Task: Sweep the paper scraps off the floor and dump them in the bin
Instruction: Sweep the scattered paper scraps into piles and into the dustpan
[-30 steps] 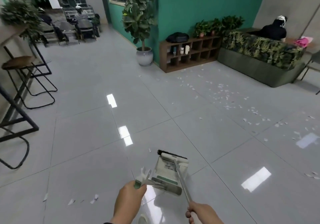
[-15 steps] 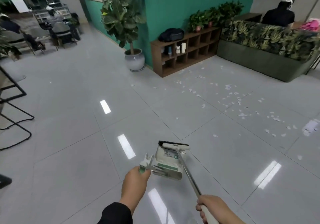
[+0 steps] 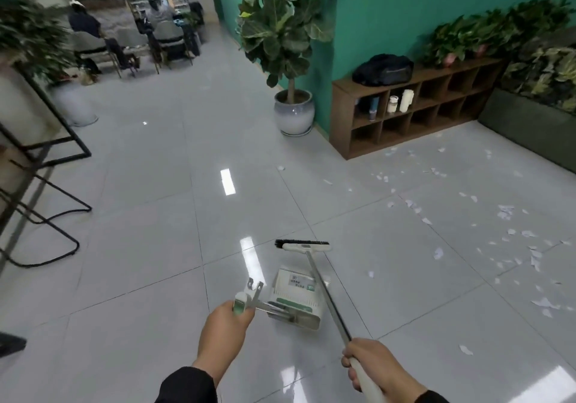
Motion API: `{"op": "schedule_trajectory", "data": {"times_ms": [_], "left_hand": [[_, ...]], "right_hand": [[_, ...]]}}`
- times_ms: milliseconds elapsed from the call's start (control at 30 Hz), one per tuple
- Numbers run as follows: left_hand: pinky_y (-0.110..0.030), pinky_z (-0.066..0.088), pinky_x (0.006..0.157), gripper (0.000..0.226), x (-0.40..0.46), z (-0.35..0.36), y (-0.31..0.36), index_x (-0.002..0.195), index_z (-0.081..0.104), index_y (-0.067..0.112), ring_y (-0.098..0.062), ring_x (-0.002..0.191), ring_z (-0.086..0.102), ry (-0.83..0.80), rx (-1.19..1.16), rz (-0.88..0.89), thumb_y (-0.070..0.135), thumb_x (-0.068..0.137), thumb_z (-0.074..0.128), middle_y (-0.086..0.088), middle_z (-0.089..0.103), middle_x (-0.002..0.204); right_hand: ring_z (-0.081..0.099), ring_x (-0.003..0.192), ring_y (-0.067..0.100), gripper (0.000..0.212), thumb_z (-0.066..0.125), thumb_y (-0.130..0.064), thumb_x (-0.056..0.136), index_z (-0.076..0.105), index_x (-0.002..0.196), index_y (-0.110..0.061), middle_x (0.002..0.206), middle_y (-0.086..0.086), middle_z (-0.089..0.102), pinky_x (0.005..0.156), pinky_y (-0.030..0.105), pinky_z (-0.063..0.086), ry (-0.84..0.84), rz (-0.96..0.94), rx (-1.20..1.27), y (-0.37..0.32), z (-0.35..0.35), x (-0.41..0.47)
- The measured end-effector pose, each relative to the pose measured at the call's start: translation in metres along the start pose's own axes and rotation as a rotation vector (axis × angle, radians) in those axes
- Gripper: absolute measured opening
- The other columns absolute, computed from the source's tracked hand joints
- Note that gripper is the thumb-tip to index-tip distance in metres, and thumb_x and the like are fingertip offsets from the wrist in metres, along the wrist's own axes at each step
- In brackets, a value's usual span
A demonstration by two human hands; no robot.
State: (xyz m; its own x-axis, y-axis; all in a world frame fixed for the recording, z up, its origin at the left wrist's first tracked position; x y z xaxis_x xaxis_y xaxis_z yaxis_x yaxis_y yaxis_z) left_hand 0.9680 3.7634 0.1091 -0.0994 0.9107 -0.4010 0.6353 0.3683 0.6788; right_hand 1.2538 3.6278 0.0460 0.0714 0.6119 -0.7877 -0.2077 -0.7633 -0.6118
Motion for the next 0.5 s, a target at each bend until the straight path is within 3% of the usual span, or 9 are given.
{"op": "schedule_trajectory", "data": {"times_ms": [167,233,267,333,367,433,500], "left_hand": [[-0.03,0.03,0.055,0.041,0.143,-0.026,0.043,0.074,0.059,0.008,-0.017,0.057,0.04,-0.006,0.002,-0.036,0.041,0.098,0.061,0.001,0.049,0.062],[-0.03,0.029,0.054,0.038,0.249,-0.034,0.064,0.073,0.059,0.01,-0.017,0.056,0.04,-0.031,0.012,-0.044,0.038,0.098,0.061,0.001,0.049,0.061],[-0.03,0.029,0.054,0.037,0.253,-0.039,0.074,0.074,0.06,0.009,-0.017,0.055,0.039,-0.028,0.031,-0.029,0.038,0.098,0.06,0.002,0.049,0.06],[-0.029,0.03,0.053,0.038,0.363,-0.044,0.1,0.072,0.059,0.012,-0.016,0.055,0.041,-0.077,0.087,-0.033,0.038,0.099,0.059,0.004,0.05,0.06],[-0.029,0.031,0.052,0.037,0.364,-0.048,0.117,0.071,0.057,0.014,-0.016,0.055,0.042,-0.083,0.104,-0.013,0.039,0.099,0.058,0.004,0.051,0.06],[-0.029,0.032,0.052,0.036,0.459,-0.062,0.149,0.07,0.055,0.018,-0.015,0.056,0.044,-0.111,0.158,-0.013,0.038,0.1,0.057,0.005,0.052,0.062],[-0.029,0.032,0.051,0.034,0.5,-0.072,0.183,0.071,0.055,0.018,-0.015,0.056,0.044,-0.121,0.171,0.006,0.035,0.1,0.057,0.005,0.052,0.062]], "right_hand": [[0.048,0.051,0.026,0.013,0.058,-0.003,0.08,0.058,0.067,-0.002,0.069,0.023,0.057,0.05,0.029,0.04,0.007,0.0,-0.104,-0.126,0.024,0.094],[0.05,0.054,0.027,0.011,0.059,-0.006,0.075,0.06,0.064,-0.004,0.07,0.024,0.058,0.051,0.03,0.041,0.008,0.0,-0.152,-0.192,0.042,0.172],[0.049,0.053,0.027,0.011,0.059,-0.005,0.076,0.059,0.065,-0.004,0.069,0.024,0.057,0.05,0.029,0.041,0.033,0.008,-0.143,-0.2,0.042,0.166],[0.049,0.05,0.025,0.012,0.057,-0.002,0.079,0.057,0.067,-0.003,0.067,0.021,0.055,0.049,0.028,0.041,0.057,-0.002,-0.154,-0.265,0.06,0.244],[0.049,0.049,0.025,0.013,0.056,0.0,0.08,0.056,0.068,-0.003,0.065,0.019,0.054,0.048,0.027,0.04,0.066,-0.011,-0.129,-0.276,0.063,0.235],[0.048,0.049,0.023,0.015,0.054,0.003,0.083,0.054,0.069,-0.003,0.065,0.017,0.053,0.047,0.026,0.038,0.071,-0.002,-0.12,-0.333,0.086,0.304],[0.048,0.048,0.023,0.014,0.053,0.004,0.083,0.054,0.071,-0.002,0.066,0.016,0.052,0.046,0.025,0.038,0.094,-0.003,-0.07,-0.374,0.097,0.328]]}}
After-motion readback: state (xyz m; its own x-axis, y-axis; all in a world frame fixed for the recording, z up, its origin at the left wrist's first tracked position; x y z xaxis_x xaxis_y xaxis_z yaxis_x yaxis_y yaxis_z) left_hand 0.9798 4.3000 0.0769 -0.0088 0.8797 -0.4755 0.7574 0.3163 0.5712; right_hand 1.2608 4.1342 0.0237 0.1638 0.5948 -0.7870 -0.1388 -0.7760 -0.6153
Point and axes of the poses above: each hand's wrist, its own x-axis towards the middle knuckle, its own z-axis out of the palm, y = z × x, the point moved 10 cm from there along x, towards the middle knuckle
